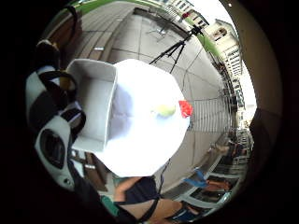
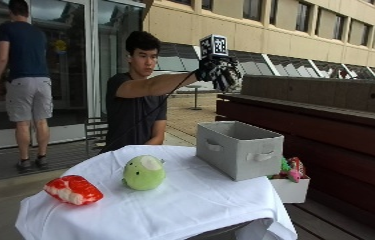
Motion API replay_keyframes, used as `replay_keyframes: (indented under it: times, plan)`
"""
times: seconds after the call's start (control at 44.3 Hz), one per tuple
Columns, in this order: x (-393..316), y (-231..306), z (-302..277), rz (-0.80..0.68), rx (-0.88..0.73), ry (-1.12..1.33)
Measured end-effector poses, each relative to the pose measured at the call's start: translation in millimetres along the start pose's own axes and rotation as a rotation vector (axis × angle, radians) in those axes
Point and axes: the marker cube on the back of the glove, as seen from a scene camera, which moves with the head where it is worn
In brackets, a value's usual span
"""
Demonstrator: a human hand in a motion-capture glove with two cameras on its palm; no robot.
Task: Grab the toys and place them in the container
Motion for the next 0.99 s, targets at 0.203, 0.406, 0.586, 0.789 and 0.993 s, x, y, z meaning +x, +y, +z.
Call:
replay_keyframes:
  times: [0.203,0.406,0.586,0.789,0.993]
  plan:
    - [-26,2,28,-0.06,-0.011,-0.013]
    - [-18,-2,57,-0.099,-0.121,-0.019]
    - [-8,0,59,-0.12,-0.082,-0.064]
    - [32,2,38,-0.099,-0.017,0.003]
    - [107,1,18,-0.001,0.023,0.031]
